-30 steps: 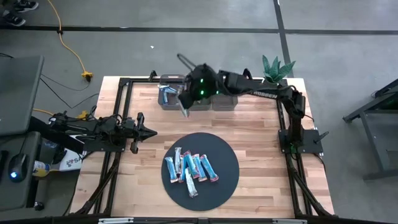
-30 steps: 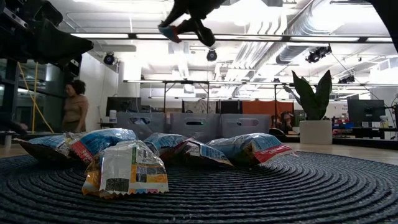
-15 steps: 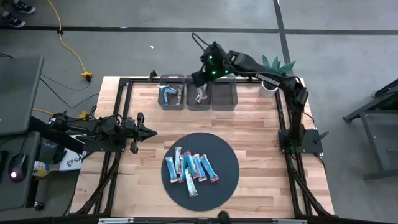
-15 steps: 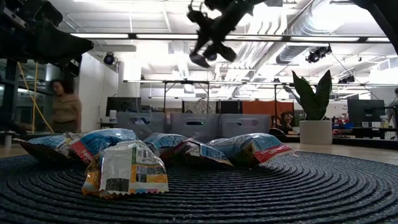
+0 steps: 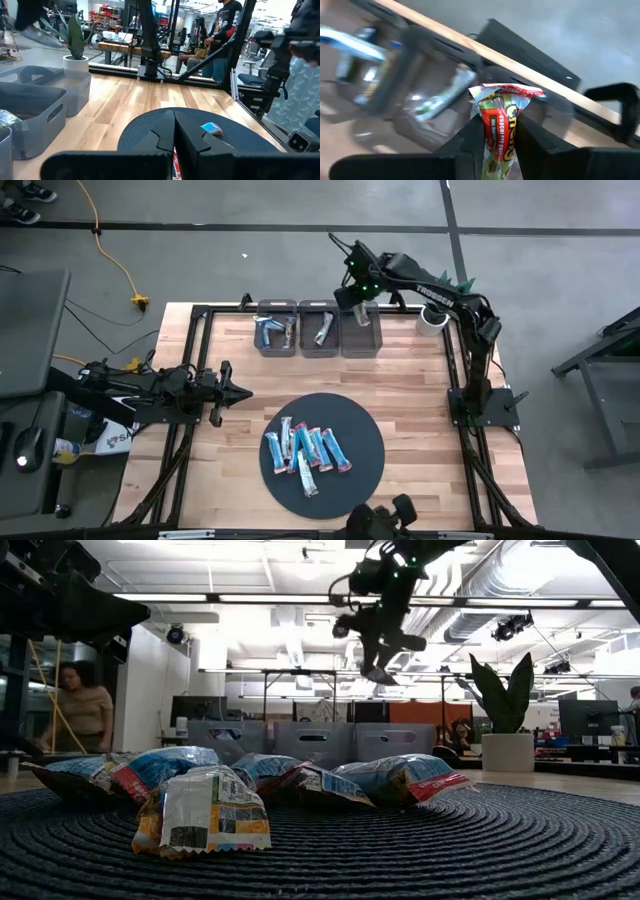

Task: Pick and place Granola Bars by type
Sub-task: Put the red granola bar into the right black bin

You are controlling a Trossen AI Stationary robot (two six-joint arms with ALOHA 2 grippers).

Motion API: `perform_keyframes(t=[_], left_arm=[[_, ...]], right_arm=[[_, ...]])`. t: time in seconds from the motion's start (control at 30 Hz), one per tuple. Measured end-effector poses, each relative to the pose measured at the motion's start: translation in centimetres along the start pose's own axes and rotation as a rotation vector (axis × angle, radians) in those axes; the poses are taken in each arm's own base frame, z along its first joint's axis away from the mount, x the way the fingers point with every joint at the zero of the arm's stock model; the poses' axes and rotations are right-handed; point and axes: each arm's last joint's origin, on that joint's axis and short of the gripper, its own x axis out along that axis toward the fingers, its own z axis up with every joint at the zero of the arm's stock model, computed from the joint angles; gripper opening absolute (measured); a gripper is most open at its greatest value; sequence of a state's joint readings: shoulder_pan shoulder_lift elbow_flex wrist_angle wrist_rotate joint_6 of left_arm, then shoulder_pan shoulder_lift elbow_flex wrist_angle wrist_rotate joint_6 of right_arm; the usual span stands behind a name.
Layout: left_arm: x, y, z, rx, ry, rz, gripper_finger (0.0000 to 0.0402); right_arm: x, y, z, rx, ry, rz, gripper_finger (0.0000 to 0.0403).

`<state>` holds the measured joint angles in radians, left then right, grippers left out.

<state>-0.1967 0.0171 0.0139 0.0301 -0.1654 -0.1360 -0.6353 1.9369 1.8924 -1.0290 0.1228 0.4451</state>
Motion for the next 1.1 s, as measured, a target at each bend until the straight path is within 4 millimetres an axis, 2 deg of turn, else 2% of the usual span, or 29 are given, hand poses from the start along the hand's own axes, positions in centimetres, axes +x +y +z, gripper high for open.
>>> perform_keyframes(t=[0.23,0.43,0.57,0.8,1.1], left_arm=[[0.0,0.0,0.0,0.000,0.000,0.000,0.0001],[0.0,0.0,0.0,0.000,0.000,0.000,0.0001],[0.0,0.0,0.0,0.000,0.000,0.000,0.0001],[0.0,0.0,0.0,0.000,0.000,0.000,0.0001],[0.0,0.0,0.0,0.000,0.000,0.000,0.0001]], right_arm=[[3.7,-1.1,-2.0,0.019,0.057,-0.064,0.0078],[7.4,-1.9,-3.9,0.093,0.070,-0.009,0.0078],[9.2,-2.6,-4.8,0.141,0.059,0.021,0.0078],[10.4,-3.3,-6.1,0.159,0.086,0.009,0.0078],[10.4,-3.3,-6.1,0.159,0.085,0.012,0.0085]])
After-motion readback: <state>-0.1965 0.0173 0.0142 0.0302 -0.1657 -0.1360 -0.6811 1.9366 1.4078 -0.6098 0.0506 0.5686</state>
